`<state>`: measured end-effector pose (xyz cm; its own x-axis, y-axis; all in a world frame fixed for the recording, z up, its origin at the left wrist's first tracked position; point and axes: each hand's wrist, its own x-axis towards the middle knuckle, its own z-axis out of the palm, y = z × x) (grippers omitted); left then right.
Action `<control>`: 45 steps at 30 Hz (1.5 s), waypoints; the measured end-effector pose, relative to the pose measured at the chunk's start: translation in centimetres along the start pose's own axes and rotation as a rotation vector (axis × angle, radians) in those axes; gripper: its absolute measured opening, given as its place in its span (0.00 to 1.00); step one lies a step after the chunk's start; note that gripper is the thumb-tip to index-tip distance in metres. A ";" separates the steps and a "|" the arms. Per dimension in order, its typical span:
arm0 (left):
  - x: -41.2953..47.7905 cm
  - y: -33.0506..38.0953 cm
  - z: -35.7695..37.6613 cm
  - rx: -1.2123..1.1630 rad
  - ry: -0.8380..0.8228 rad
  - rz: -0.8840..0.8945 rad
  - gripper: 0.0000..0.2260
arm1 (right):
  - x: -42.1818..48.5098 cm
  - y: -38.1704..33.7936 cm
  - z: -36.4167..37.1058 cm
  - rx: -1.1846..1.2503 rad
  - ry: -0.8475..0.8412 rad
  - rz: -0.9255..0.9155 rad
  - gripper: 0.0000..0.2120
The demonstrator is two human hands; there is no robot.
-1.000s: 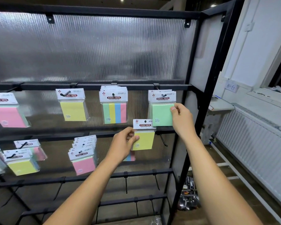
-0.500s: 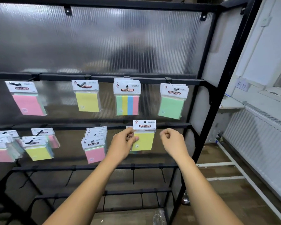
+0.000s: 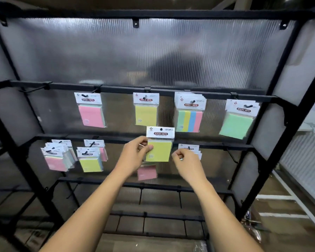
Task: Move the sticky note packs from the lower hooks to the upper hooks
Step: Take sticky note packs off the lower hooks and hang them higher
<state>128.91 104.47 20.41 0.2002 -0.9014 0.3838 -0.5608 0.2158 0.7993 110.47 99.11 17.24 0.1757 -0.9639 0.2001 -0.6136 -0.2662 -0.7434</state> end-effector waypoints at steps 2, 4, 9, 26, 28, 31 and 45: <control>0.5 -0.2 -1.6 -0.015 0.019 0.020 0.09 | 0.0 -1.3 1.1 -0.009 -0.013 -0.012 0.08; 1.1 -0.2 -3.0 -0.040 0.033 0.038 0.12 | 0.2 -2.4 1.9 -0.028 -0.015 -0.017 0.07; 3.0 0.4 -5.7 -0.073 0.039 0.114 0.06 | 1.1 -4.2 3.3 -0.028 0.003 -0.014 0.06; 7.6 -1.0 -6.6 -0.153 0.053 0.151 0.04 | 2.9 -4.7 4.3 -0.063 0.062 0.026 0.07; 7.8 -1.0 -6.6 -0.165 0.052 0.148 0.04 | 3.0 -4.6 4.4 -0.064 0.064 0.026 0.07; 7.9 -0.8 -6.6 -0.200 0.049 0.137 0.03 | 3.1 -4.5 4.6 -0.069 0.066 0.025 0.06; 7.1 -0.6 -6.0 -0.295 0.060 0.116 0.04 | 3.4 -3.8 4.7 -0.090 0.063 0.027 0.08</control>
<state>135.45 100.21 25.40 0.2002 -0.8428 0.4997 -0.3272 0.4232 0.8449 117.07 96.92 17.75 0.1113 -0.9684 0.2230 -0.6847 -0.2374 -0.6891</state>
